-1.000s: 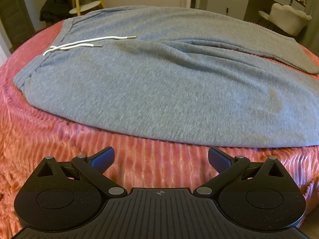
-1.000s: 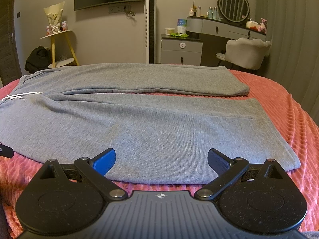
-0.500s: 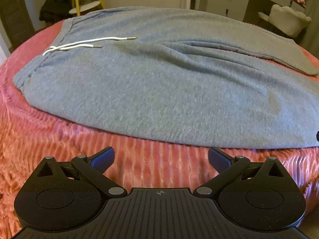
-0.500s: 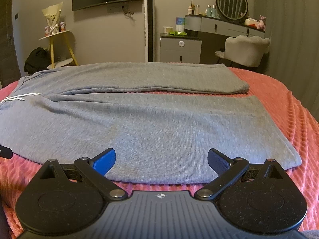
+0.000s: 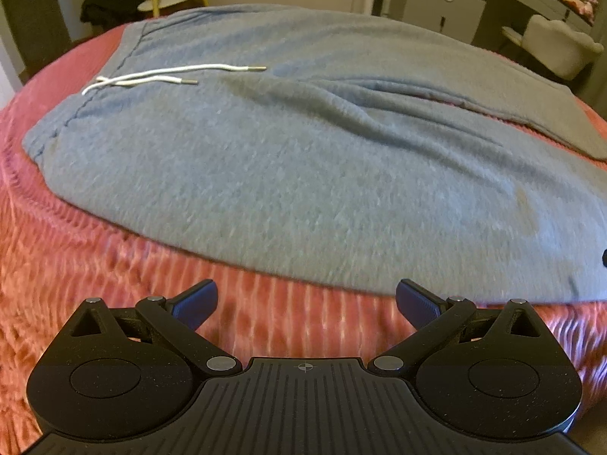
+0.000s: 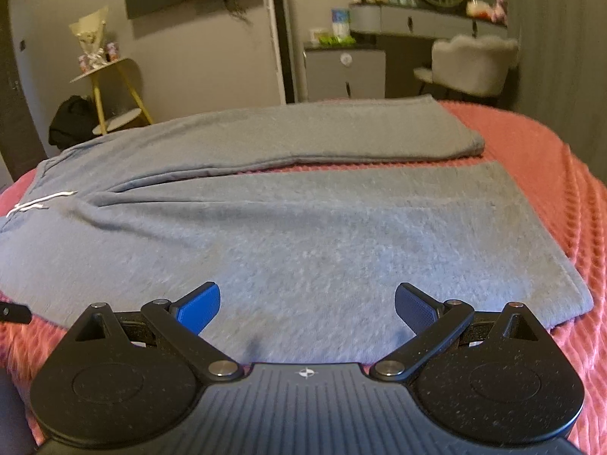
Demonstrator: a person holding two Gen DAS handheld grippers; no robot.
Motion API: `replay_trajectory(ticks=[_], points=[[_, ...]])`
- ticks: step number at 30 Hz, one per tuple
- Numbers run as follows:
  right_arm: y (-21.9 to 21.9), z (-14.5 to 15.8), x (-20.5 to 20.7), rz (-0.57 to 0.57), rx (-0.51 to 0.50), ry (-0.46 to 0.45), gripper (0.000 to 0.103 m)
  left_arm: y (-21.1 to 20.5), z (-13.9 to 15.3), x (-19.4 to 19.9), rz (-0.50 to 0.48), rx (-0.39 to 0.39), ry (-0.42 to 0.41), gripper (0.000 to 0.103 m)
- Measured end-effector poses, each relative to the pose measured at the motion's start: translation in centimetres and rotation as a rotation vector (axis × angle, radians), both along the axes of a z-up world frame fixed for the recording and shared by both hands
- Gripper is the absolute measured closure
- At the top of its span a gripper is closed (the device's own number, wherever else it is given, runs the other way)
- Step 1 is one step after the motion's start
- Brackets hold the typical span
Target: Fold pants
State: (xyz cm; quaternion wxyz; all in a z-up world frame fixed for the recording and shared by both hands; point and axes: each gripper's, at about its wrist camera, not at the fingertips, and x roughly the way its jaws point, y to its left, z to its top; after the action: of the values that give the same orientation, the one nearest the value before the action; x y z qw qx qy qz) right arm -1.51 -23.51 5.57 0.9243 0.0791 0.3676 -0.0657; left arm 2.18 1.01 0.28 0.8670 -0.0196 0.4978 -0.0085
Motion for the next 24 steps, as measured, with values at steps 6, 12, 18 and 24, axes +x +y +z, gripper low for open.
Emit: replay_trajectory(ticks=[6,12,18,24], points=[[-2.9,-1.6,5.2,-0.025,0.127,0.149,0.004,0.3,2.4,4.9,0.098,-0.066,-0.100,0.000],[-5.5,-5.3,10.3,-0.051,0.278,0.343,0.004,1.6,2.8,10.9,0.323,-0.112,-0.284,0.000],[-5.9,-2.8,15.9,0.033,0.267,0.523,0.006,3.0,-2.6,12.6,0.398,0.009,-0.316,0.000],[-10.5,1.9,31.3,-0.169,0.280,0.242,0.013,4.6,-4.5,12.4,0.430,0.024,-0.381,0.000]])
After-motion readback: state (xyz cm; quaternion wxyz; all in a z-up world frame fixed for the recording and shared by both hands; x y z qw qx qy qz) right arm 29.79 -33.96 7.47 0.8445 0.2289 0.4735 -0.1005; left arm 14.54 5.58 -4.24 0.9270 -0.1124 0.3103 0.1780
